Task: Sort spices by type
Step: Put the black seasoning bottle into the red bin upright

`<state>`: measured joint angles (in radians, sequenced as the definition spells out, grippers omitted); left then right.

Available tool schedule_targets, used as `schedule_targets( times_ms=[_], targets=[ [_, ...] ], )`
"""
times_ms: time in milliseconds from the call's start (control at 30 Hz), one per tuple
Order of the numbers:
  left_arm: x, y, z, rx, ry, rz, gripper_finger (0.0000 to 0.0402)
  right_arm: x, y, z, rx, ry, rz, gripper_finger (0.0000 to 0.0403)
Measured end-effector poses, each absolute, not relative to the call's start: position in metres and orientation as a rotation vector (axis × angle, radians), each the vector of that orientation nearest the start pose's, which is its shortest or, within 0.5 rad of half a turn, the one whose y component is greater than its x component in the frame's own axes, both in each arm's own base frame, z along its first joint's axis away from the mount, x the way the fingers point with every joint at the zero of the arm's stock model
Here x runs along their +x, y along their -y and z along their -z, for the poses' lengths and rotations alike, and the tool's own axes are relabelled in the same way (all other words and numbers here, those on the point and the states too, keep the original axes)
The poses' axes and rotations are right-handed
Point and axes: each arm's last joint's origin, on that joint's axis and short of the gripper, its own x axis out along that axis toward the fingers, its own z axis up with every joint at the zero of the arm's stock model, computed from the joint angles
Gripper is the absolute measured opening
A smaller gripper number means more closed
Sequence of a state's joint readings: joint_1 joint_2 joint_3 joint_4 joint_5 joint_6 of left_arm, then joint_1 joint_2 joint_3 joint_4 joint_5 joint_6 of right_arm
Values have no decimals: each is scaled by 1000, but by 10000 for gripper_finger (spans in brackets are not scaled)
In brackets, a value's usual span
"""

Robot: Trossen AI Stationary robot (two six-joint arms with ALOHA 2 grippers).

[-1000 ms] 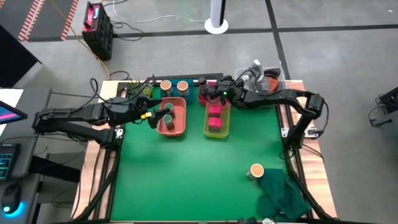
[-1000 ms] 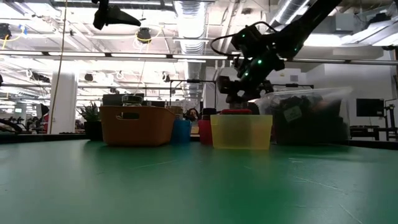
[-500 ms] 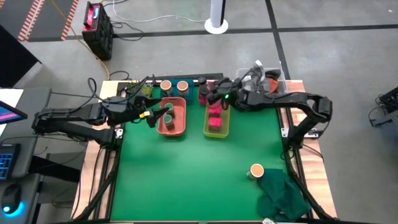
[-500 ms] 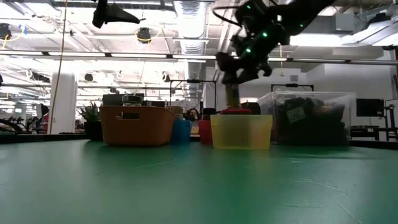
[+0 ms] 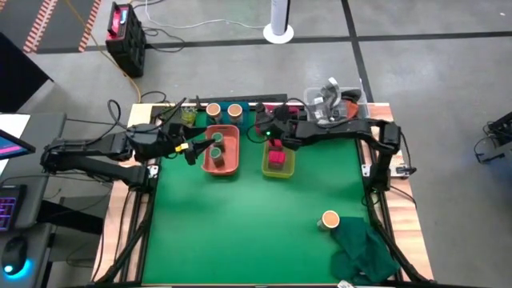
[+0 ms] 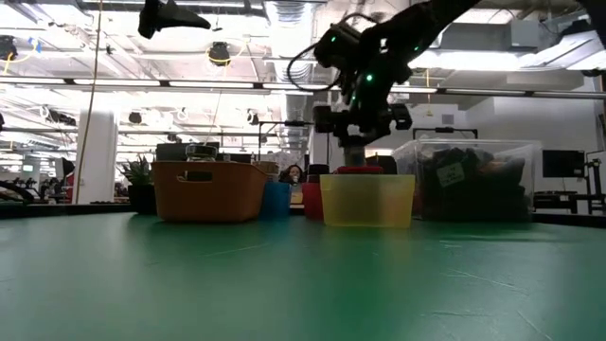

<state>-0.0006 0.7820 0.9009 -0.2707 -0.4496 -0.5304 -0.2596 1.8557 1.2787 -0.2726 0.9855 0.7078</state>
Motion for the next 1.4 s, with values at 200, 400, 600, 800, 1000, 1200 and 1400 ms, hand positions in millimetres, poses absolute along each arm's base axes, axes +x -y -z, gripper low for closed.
schedule_targets(
  times_ms=[200, 400, 600, 800, 1000, 1200, 1400],
  targets=[
    [161, -12, -364, -485, -25, -475, 327, 374, 131, -208, 261, -382, 1408, 230],
    [160, -12, -364, -486, -25, -474, 327, 368, 145, -208, 280, -362, 1466, 230],
    [160, -12, -364, -487, -25, -474, 327, 360, 157, -204, 319, -439, 1450, 239],
    [160, -12, -365, -482, -24, -473, 327, 355, 160, -200, 344, -517, 1420, 249],
    [155, -12, -367, -482, -9, -464, 327, 353, 158, -198, 361, -590, 1379, 250],
    [143, -12, -372, -488, 25, -454, 327, 352, 154, -198, 365, -620, 1367, 251],
    [134, -12, -374, -496, 34, -452, 327, 358, 154, -200, 409, -534, 1355, 251]
  ],
)
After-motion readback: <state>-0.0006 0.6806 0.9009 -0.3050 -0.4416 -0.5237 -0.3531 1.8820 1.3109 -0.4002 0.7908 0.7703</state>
